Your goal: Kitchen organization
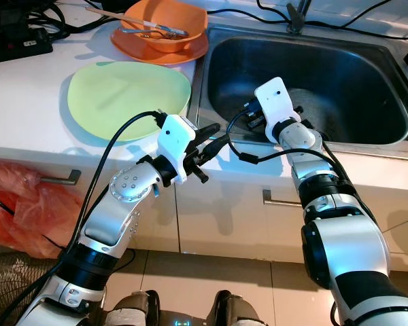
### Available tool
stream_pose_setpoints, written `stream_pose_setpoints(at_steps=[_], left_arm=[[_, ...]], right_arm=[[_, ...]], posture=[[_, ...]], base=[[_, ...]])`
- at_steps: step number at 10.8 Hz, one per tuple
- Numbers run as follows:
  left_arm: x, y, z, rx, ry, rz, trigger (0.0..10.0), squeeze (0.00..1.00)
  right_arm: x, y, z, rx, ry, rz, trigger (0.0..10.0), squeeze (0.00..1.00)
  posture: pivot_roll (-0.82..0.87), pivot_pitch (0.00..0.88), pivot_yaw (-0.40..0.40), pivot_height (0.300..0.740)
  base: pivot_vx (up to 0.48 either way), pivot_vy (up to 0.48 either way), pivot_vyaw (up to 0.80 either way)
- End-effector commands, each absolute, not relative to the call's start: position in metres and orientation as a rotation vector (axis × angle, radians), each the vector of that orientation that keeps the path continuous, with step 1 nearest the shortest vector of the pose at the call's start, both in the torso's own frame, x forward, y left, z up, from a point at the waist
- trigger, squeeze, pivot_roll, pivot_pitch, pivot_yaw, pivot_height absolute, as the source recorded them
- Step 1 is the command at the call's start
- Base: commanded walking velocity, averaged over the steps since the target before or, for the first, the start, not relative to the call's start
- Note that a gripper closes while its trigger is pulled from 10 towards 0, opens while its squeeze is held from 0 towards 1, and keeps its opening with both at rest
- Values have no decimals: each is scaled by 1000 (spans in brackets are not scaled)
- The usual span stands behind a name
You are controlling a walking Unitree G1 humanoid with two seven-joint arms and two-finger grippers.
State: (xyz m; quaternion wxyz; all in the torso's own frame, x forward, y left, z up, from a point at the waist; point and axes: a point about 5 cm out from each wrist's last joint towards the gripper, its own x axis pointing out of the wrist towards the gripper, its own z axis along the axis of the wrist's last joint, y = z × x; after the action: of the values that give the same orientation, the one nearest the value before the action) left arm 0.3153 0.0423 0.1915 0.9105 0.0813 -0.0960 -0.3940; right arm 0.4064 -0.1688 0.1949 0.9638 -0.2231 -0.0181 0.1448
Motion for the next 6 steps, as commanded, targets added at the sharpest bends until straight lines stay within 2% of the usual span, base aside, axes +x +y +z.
stream_pose_setpoints(at_steps=[1,6], left_arm=[[311,38,193,178,-208,-829,10000,0],[314,42,196,189,-236,-781,10000,0]], right_arm=[[402,-170,174,-415,34,290,10000,0],[404,-175,236,-47,-311,200,10000,0]], posture=[[213,184,-71,740],[188,177,-62,740]], base=[[0,0,0],[0,0,0]])
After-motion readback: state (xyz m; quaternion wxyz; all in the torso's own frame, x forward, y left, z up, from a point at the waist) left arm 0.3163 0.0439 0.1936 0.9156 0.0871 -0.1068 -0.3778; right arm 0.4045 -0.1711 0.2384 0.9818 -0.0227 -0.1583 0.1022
